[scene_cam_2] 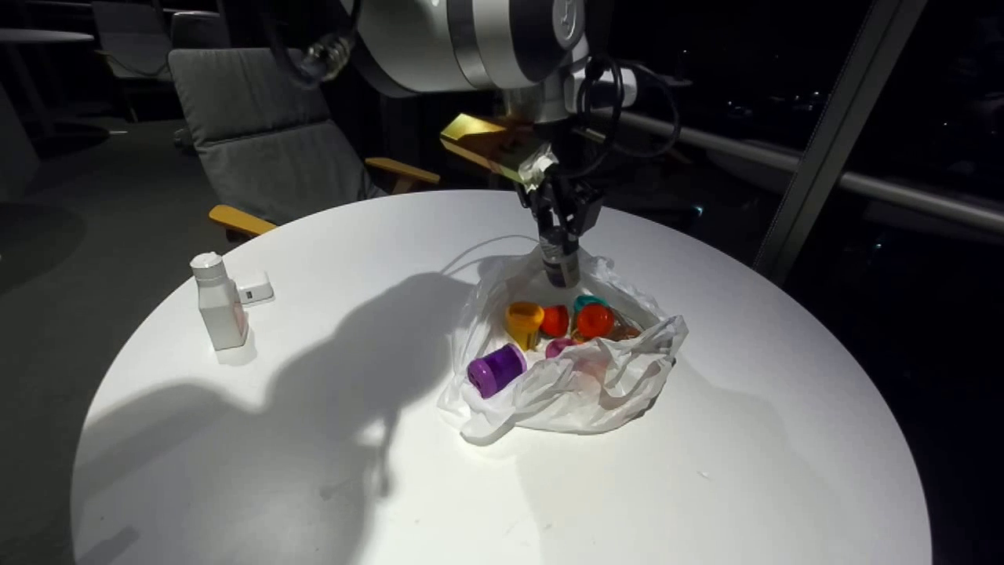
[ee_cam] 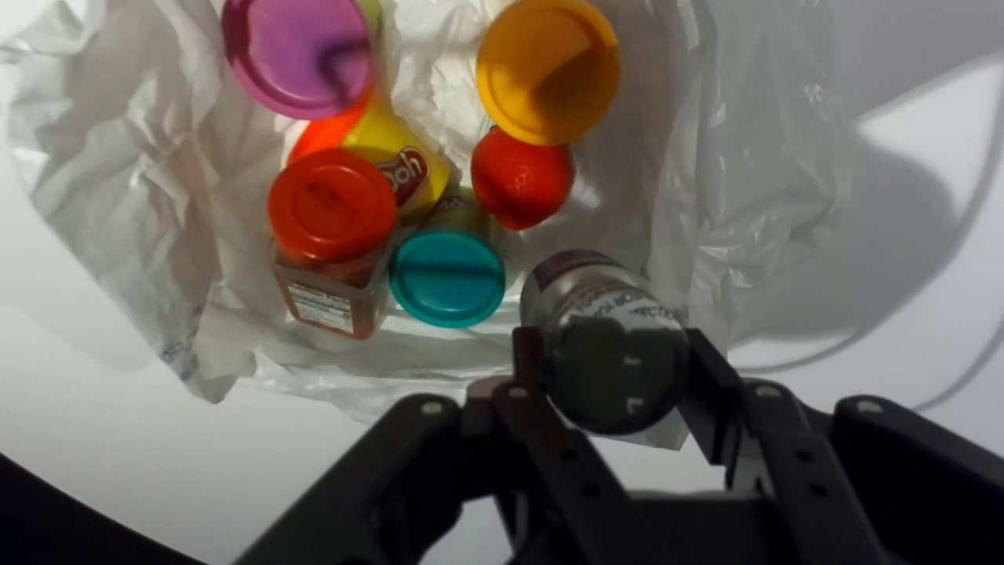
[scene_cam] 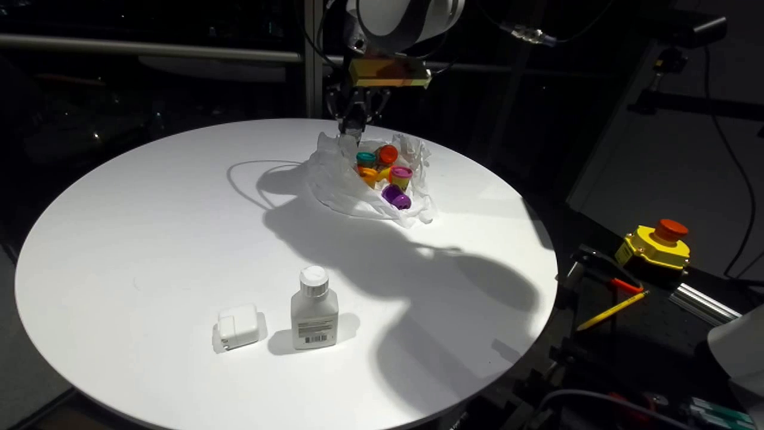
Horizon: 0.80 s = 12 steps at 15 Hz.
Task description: Pick up all the objects surrounding the white plate and arrange them on the plate
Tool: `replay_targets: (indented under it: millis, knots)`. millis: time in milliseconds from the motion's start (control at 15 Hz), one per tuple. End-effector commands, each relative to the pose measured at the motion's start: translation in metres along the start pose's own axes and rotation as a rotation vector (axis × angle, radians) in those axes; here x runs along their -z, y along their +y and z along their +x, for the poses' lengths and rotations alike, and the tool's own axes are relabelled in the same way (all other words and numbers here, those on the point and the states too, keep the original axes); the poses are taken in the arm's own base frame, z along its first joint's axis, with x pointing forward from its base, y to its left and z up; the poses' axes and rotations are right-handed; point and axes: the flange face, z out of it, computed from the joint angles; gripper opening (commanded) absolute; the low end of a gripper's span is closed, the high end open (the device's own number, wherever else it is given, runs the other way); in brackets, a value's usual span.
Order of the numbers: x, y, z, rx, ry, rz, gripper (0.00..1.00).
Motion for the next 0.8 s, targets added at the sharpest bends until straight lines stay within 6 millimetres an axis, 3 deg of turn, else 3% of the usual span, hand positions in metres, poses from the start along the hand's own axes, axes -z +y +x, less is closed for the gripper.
replay_targets:
  millis: [0, 267, 333, 400, 533, 667, 733]
  knots:
    - [-0.021, -0.017, 0.016, 0.037, -0.017, 0.024, 0.2]
    - [-0.036, -0.026, 0.015, 0.069, -0.06, 0.004, 0.2]
    - [-0.035, -0.027, 0.015, 0.076, -0.068, -0.008, 0.7]
    - [-0.029, -0.028, 0.015, 0.078, -0.072, -0.02, 0.71]
    - [-0.006, -0.029, 0.018, 0.073, -0.045, -0.041, 0.84]
    - [0.033, -0.035, 0.021, 0.061, 0.012, -0.039, 0.98]
    - [0.057, -0.041, 0.02, 0.061, 0.031, -0.033, 1.0]
